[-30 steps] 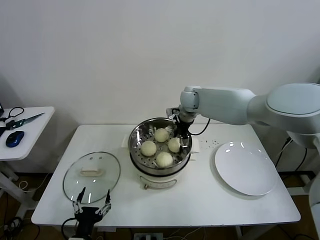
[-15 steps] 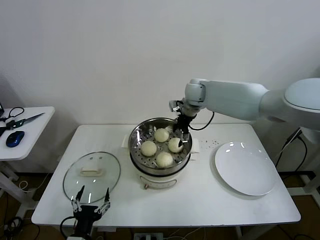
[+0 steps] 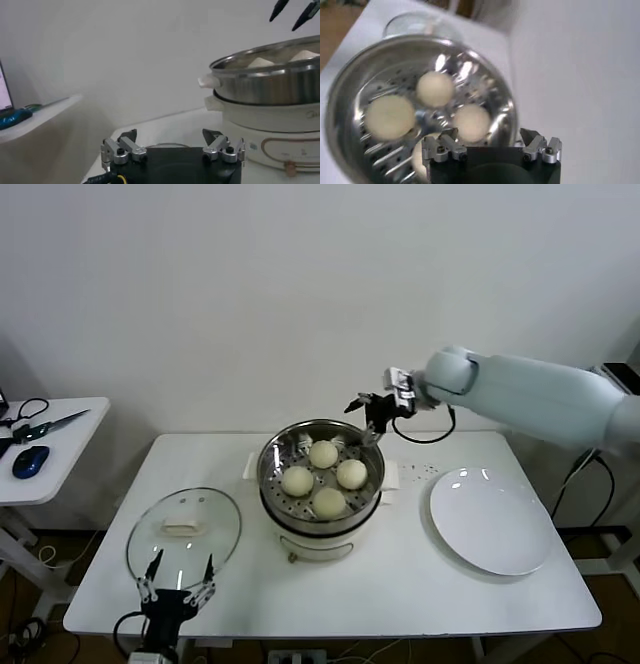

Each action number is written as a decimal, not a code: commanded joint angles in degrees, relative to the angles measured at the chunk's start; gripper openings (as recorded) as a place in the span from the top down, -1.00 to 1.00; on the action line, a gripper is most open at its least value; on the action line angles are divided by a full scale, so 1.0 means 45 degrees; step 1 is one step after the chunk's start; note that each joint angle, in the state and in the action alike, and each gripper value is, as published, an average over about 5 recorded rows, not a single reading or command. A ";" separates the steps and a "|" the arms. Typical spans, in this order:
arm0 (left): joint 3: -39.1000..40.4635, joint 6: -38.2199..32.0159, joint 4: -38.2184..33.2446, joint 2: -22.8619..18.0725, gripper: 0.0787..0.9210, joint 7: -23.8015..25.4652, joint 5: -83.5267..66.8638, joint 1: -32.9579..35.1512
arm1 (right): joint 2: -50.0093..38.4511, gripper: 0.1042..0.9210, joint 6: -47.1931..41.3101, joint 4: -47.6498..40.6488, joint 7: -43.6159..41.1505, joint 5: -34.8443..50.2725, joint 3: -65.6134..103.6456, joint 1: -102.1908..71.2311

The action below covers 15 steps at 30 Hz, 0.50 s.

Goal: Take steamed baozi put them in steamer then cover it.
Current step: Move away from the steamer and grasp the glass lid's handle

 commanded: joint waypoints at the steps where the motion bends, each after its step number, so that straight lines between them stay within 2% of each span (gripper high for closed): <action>1: -0.0159 0.0128 -0.0135 -0.0190 -0.77 0.0062 0.0569 -0.0290 | -0.3588 -0.76 0.1887 0.2149 0.4648 0.0317 0.5345 -0.4329; 6: -0.0245 0.0068 -0.0241 -0.0316 -0.77 0.0035 0.0972 -0.0279 | -0.4135 -0.76 0.2400 0.2823 0.6151 -0.0278 0.9737 -0.8735; 15: -0.0291 -0.0011 -0.0284 -0.0428 -0.77 -0.0084 0.1572 -0.0302 | -0.3326 -0.76 0.2028 0.4265 0.6828 -0.1808 1.7677 -1.6015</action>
